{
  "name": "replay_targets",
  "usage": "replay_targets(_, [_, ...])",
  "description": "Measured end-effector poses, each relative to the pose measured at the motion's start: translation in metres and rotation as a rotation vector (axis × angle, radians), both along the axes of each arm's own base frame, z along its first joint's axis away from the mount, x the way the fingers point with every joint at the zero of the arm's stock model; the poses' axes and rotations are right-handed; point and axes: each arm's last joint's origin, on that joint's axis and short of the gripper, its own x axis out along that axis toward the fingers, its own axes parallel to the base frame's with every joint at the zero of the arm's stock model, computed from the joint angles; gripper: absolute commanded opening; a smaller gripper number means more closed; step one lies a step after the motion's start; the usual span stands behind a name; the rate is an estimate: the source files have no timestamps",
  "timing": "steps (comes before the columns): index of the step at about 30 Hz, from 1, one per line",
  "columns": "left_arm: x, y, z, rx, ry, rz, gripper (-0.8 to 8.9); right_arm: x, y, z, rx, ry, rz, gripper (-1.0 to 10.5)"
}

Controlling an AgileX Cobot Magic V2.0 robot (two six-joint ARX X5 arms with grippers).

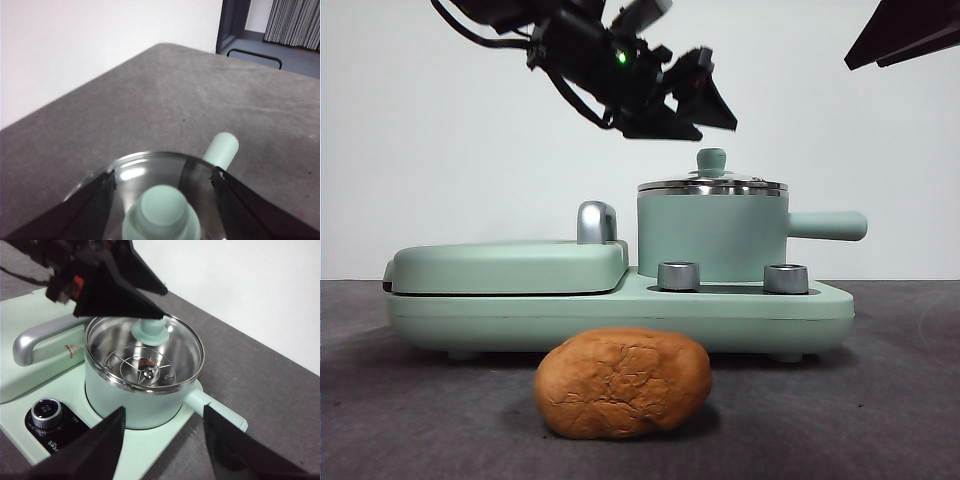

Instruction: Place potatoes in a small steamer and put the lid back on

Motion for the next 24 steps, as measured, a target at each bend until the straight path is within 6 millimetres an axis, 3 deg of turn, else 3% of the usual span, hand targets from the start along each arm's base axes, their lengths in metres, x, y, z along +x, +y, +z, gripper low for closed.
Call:
replay_targets(16, [0.008,-0.005,-0.025,0.033,0.05,0.0,2.94,0.0,0.0,0.0,0.0,0.0,0.0,2.5])
replay_targets(21, [0.008,-0.005,-0.025,0.033,0.049,0.001,0.88,0.0,0.0,0.0,0.0,0.0,0.0,2.5])
replay_targets(24, [0.007,-0.007,-0.024,0.031,0.036,-0.004,0.12,0.0,0.0,0.0,0.0,0.0,0.0,2.5])
